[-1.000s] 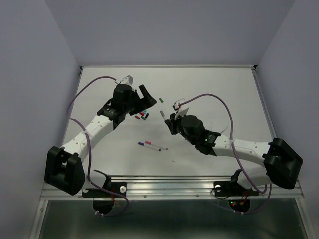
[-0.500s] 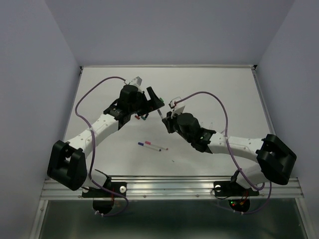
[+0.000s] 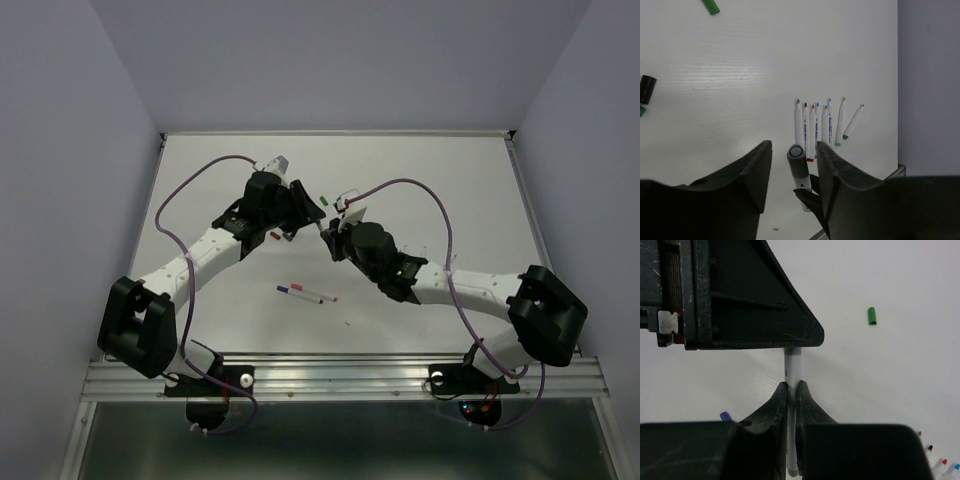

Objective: Open the pen caps

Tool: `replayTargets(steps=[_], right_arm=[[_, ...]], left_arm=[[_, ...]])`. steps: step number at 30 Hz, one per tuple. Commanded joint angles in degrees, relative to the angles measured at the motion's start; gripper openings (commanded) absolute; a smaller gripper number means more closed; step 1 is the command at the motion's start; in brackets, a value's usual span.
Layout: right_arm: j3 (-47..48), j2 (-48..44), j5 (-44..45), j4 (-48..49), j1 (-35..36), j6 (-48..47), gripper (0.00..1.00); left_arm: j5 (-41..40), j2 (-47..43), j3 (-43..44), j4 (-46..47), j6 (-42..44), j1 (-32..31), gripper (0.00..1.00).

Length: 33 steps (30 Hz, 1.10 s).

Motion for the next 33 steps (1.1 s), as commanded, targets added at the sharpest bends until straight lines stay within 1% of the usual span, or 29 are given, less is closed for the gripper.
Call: replayTargets(steps=[1, 2, 3, 5, 6, 8, 9, 10, 14, 15, 17, 18, 19, 22, 23, 24, 26, 27, 29, 30, 33], right_arm=[[3.5, 1.1, 0.9, 3.7, 0.0, -2.4, 0.01], [4.5, 1.4, 0.8, 3.1, 0.0, -2.7, 0.01], [5.2, 1.7, 0.7, 2.1, 0.0, -3.6, 0.01], [6.7, 2.5, 0.7, -0.2, 0.0, -3.8, 0.01], [7.5, 2.9, 0.3, -0.8, 0.0, -4.2, 0.01], [7.9, 3.1, -0.1, -0.8, 0.0, -4.5, 0.01], [8.2, 3.2, -0.9, -1.0, 0.0, -5.0, 0.01], [8.8, 3.3, -1.2, -1.3, 0.0, -5.1, 0.01], [11.5, 4.7, -2.9, -7.1, 0.0, -5.1, 0.01], [11.7, 4.9, -4.6, -7.8, 0.0, -5.0, 0.01], [10.8, 4.7, -6.1, -9.9, 0.0, -4.0, 0.01], [10.4, 4.1, -8.3, -10.9, 0.0, -3.3, 0.01], [10.1, 3.9, -9.2, -12.1, 0.0, -2.3, 0.01], [7.5, 2.2, -15.5, -17.8, 0.0, 2.3, 0.01], [6.4, 1.5, -17.8, -18.4, 0.0, 3.6, 0.01], [3.9, -0.1, -22.6, -18.8, 0.0, 5.9, 0.01], [1.2, -1.6, -27.4, -19.3, 0.0, 8.5, 0.01], [-0.9, -2.8, -31.8, -19.4, 0.0, 10.6, 0.01], [-2.8, -3.6, -35.6, -20.0, 0.0, 11.9, 0.01], [-3.8, -4.0, -36.7, -20.0, 0.6, 13.8, 0.01], [-6.4, -5.4, -38.3, -21.0, 0.6, 16.1, 0.01]], left_arm=[[0.5, -0.9, 2.1, 1.9, 0.8, -0.6, 0.46], [0.3, -1.1, 2.1, 1.7, 0.9, -0.6, 0.42], [-0.3, -1.2, 2.1, 1.4, 1.0, -0.6, 0.34], [-0.9, -1.3, 2.1, 0.3, 1.2, -0.6, 0.27], [-1.5, -1.4, 2.1, -0.1, 1.2, -0.6, 0.18], [-1.8, -1.5, 2.1, -0.4, 1.2, -0.6, 0.11], [-1.9, -1.5, 2.1, -0.5, 1.3, -0.6, 0.02], [-2.1, -1.5, 2.2, -0.5, 1.4, -0.6, 0.0], [-3.7, -1.5, 2.7, -2.3, 1.5, -0.6, 0.0], [-4.6, -1.6, 3.0, -2.4, 1.4, -0.6, 0.0], [-6.1, -1.4, 3.3, -2.6, 1.2, -0.6, 0.0], [-7.0, -1.0, 3.9, -2.9, 0.9, -0.6, 0.0], [-9.5, -0.7, 4.4, -3.2, 0.7, -0.6, 0.0], [-12.9, 1.5, 7.4, -3.9, -0.3, 0.4, 0.0], [-13.8, 2.3, 8.3, -3.9, -0.8, 0.9, 0.0], [-15.2, 3.7, 10.2, -3.7, -1.0, 2.0, 0.0], [-15.7, 5.3, 12.4, -3.5, -1.9, 3.3, 0.0], [-16.2, 6.6, 14.5, -3.3, -2.1, 4.3, 0.0], [-16.9, 8.1, 16.3, -2.8, -2.8, 4.9, 0.0], [-17.0, 8.4, 18.0, -2.7, -2.8, 5.2, 0.0], [-18.7, 8.8, 19.2, -2.3, -3.8, 6.2, 0.0]])
